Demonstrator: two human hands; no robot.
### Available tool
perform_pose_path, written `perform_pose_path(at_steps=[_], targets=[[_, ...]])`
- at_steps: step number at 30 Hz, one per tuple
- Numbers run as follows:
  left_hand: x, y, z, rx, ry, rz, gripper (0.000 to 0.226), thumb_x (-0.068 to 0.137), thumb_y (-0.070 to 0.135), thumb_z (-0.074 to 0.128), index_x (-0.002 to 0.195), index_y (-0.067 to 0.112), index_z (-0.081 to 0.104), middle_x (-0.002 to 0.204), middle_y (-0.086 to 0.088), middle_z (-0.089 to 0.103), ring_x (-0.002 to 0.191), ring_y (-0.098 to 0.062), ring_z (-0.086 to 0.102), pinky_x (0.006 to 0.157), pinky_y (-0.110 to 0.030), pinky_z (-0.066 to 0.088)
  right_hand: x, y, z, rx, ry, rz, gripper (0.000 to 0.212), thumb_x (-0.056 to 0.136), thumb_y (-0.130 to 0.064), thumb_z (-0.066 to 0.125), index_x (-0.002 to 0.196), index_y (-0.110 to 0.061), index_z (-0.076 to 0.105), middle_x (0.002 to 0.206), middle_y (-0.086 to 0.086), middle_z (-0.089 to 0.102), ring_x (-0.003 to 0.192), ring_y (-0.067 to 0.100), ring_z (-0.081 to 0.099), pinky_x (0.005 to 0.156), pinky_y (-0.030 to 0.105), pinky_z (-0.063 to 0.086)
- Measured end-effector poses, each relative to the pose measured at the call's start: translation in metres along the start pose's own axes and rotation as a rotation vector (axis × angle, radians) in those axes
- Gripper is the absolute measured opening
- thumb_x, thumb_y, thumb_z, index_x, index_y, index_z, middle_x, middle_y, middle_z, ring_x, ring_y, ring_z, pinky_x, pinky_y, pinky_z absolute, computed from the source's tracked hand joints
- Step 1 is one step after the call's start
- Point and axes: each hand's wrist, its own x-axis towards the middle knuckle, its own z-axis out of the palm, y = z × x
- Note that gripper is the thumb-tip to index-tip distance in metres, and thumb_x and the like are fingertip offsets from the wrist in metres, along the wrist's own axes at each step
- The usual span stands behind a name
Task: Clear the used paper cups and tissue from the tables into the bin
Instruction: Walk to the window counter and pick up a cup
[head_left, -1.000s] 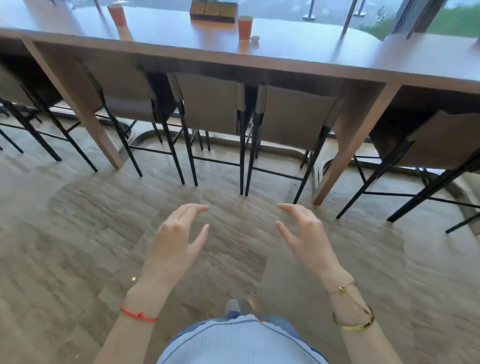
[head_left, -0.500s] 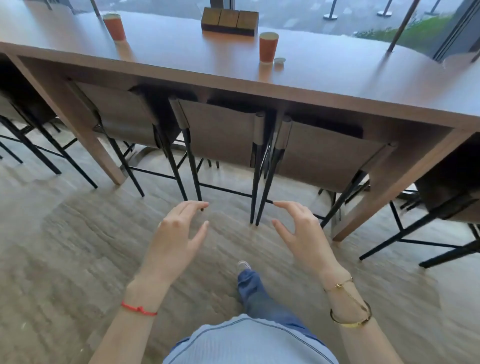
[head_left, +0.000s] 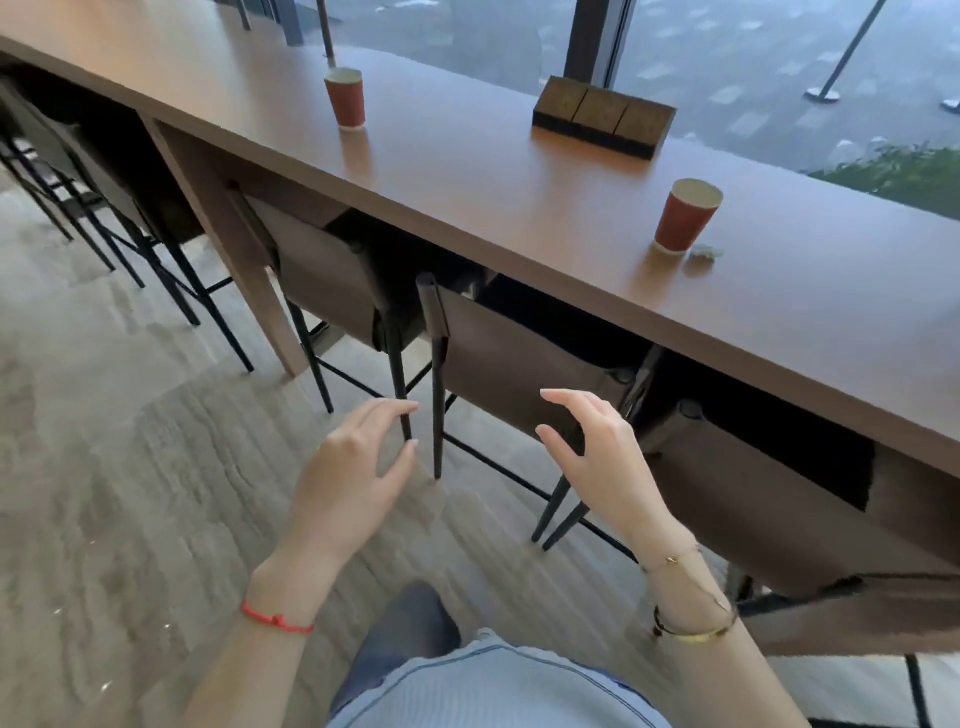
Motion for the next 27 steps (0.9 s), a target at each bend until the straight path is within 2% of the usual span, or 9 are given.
perform_pose_path(at_steps=[5, 9, 14, 18, 21, 23, 27], targets=[[0.057, -0.03, -0.005, -0.007, 0.033, -0.062, 0.035, 0.091, 0.026, 0.059, 0.126, 0.028, 0.057, 0.126, 0.014, 0.056, 0.116, -0.006, 0.054, 0.092, -0.022, 0.043, 0.071, 0.001, 0.022, -0.002, -0.056, -0.02, 0.039, 0.094, -0.033, 0.058, 0.132, -0.025, 0.053, 0.131, -0.012, 0.055, 0.125, 0.003, 0.043, 0.097, 0.008, 0.024], [0.111, -0.066, -0.014, 0.006, 0.068, -0.082, 0.034, 0.092, 0.026, 0.059, 0.126, 0.028, 0.057, 0.125, 0.015, 0.056, 0.116, -0.004, 0.053, 0.09, -0.017, 0.039, 0.133, -0.01, 0.048, 0.008, -0.071, -0.046, 0.04, 0.093, -0.032, 0.059, 0.132, -0.025, 0.052, 0.131, -0.011, 0.055, 0.125, 0.005, 0.045, 0.102, 0.018, 0.032], [0.194, -0.122, -0.047, 0.03, 0.088, -0.057, 0.035, 0.092, 0.023, 0.06, 0.127, 0.025, 0.057, 0.125, 0.012, 0.057, 0.117, -0.008, 0.053, 0.092, -0.021, 0.042, 0.225, -0.042, 0.079, 0.029, -0.037, -0.068, 0.04, 0.093, -0.03, 0.059, 0.132, -0.025, 0.052, 0.131, -0.009, 0.055, 0.125, 0.006, 0.045, 0.103, 0.021, 0.034], [0.268, -0.163, -0.081, 0.054, 0.109, -0.007, 0.036, 0.092, 0.023, 0.06, 0.127, 0.025, 0.056, 0.125, 0.013, 0.057, 0.117, -0.006, 0.052, 0.094, -0.018, 0.04, 0.298, -0.073, 0.101, 0.048, 0.001, -0.068, 0.038, 0.092, -0.029, 0.059, 0.13, -0.026, 0.053, 0.126, -0.011, 0.057, 0.121, 0.006, 0.045, 0.097, 0.01, 0.029], [0.328, -0.189, -0.102, 0.091, 0.153, 0.029, 0.04, 0.092, 0.024, 0.059, 0.131, 0.023, 0.054, 0.128, 0.01, 0.057, 0.118, -0.009, 0.054, 0.095, -0.025, 0.046, 0.349, -0.092, 0.115, 0.061, 0.036, -0.087, 0.038, 0.092, -0.029, 0.06, 0.13, -0.025, 0.054, 0.127, -0.01, 0.057, 0.123, 0.007, 0.046, 0.104, 0.021, 0.036], [0.368, -0.203, -0.112, 0.094, 0.171, 0.051, 0.043, 0.092, 0.024, 0.059, 0.134, 0.02, 0.051, 0.131, 0.004, 0.057, 0.12, -0.013, 0.054, 0.099, -0.033, 0.048, 0.377, -0.101, 0.12, 0.062, 0.067, -0.093, 0.038, 0.093, -0.03, 0.059, 0.13, -0.025, 0.054, 0.127, -0.01, 0.057, 0.123, 0.007, 0.045, 0.103, 0.021, 0.035], [0.449, -0.22, -0.12, 0.104, 0.201, 0.051, 0.05, 0.092, 0.029, 0.061, 0.137, 0.016, 0.045, 0.129, -0.001, 0.057, 0.117, -0.018, 0.055, 0.096, -0.038, 0.05, 0.424, -0.11, 0.128, 0.038, 0.094, -0.08, 0.038, 0.093, -0.032, 0.057, 0.13, -0.024, 0.053, 0.129, -0.009, 0.056, 0.126, 0.006, 0.043, 0.103, 0.019, 0.03]])
